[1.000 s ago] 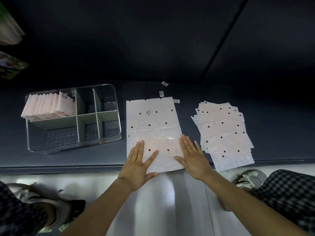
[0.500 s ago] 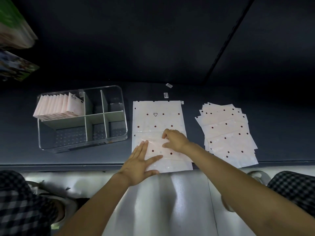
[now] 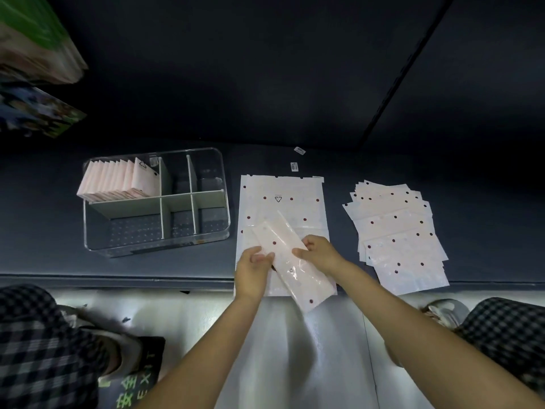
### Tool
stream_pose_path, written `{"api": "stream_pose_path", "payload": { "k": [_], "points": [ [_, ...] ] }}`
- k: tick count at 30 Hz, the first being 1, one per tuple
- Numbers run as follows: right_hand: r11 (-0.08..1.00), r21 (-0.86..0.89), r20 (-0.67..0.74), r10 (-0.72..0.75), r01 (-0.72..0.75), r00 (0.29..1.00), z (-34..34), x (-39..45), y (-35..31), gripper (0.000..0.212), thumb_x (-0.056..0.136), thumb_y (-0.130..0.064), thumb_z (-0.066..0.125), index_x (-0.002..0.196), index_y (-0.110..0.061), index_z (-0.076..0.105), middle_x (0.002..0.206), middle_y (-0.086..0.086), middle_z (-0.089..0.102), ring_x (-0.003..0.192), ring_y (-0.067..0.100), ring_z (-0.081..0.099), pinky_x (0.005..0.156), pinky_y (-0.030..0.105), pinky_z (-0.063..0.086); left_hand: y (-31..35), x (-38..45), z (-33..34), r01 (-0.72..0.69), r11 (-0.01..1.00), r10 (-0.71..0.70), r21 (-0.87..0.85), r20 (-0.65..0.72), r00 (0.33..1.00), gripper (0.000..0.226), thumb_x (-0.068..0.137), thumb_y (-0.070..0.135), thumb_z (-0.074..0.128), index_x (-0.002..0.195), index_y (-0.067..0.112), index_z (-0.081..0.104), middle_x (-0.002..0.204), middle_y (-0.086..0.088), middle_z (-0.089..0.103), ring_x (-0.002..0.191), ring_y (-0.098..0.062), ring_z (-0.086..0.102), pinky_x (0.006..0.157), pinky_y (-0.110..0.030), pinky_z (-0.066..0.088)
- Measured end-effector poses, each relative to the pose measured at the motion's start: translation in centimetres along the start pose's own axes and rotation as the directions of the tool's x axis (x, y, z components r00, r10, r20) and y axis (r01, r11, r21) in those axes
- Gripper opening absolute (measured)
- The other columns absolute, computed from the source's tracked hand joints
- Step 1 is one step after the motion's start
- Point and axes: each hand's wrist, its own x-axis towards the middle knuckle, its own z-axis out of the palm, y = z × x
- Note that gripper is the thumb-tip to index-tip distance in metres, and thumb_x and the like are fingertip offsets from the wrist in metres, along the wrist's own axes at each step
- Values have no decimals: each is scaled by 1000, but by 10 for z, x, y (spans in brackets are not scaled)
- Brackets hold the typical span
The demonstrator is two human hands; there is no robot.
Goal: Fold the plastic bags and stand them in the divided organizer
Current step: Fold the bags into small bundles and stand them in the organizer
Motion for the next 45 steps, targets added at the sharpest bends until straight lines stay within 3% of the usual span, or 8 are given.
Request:
{"api": "stream_pose_path", "payload": {
  "k": [3,6,10,15,21,28,37,45],
  "points": [
    [973,216,33,75,-81,997,8,-14,4,10,89,-15,64,87,-11,55,81,4,61,68,15,59,62,25,48,2,-7,5,207,967,-188,-150,130,973,27,90,8,62,114,-3,59,106,-20,67,97,-35,64,92,-42,51],
    [913,377,85,135,-158,987,12,-25,6,15,91,-16,62,101,-7,56,93,9,65,81,23,64,72,34,56,2,-11,0,262,939,-225,-224,179,958,14,91,1,57,103,-2,63,96,-17,68,79,-26,67,74,-30,58],
    [908,381,76,153,-171,985,15,-35,8,19,91,-25,61,105,-12,56,106,8,65,90,22,64,82,41,54,11,-14,-8,297,931,-240,-213,257,936,7,91,0,57,94,-1,63,81,-14,69,60,-20,67,55,-26,57],
    [900,418,81,97,-122,992,8,-48,8,37,94,-40,52,126,-24,46,122,-4,60,105,15,62,79,33,52,26,-14,-12,241,961,-184,-137,338,923,5,92,6,57,90,6,62,76,-7,72,66,-19,69,63,-29,58],
    [879,470,197,-13,-82,980,7,-65,3,22,99,-36,43,115,-28,57,110,-6,69,103,14,65,87,30,52,33,-15,-15,208,973,-153,-98,398,904,6,92,11,59,94,7,63,78,-3,72,67,-14,70,60,-22,55],
    [890,453,21,-64,48,998,-3,-66,-7,13,93,-16,57,92,-12,70,85,0,73,75,13,67,68,23,53,46,-14,-28,139,990,-115,-29,415,903,9,89,11,64,90,2,62,86,-8,72,74,-14,70,62,-20,55],
    [809,585,-24,-55,59,998,-12,-69,-13,11,89,-10,61,88,-7,72,84,5,74,72,15,69,62,23,55,65,-16,-37,60,996,-85,69,471,878,19,85,8,68,102,-1,66,95,-16,71,73,-16,68,65,-20,56],
    [744,661,4,-131,96,991,-24,-71,-19,16,89,-2,57,101,-6,67,91,5,73,81,17,69,71,25,57,68,-17,-33,78,987,-14,-138,417,909,10,87,1,62,91,8,68,82,-11,72,68,-18,68,65,-24,56]
  ]
}}
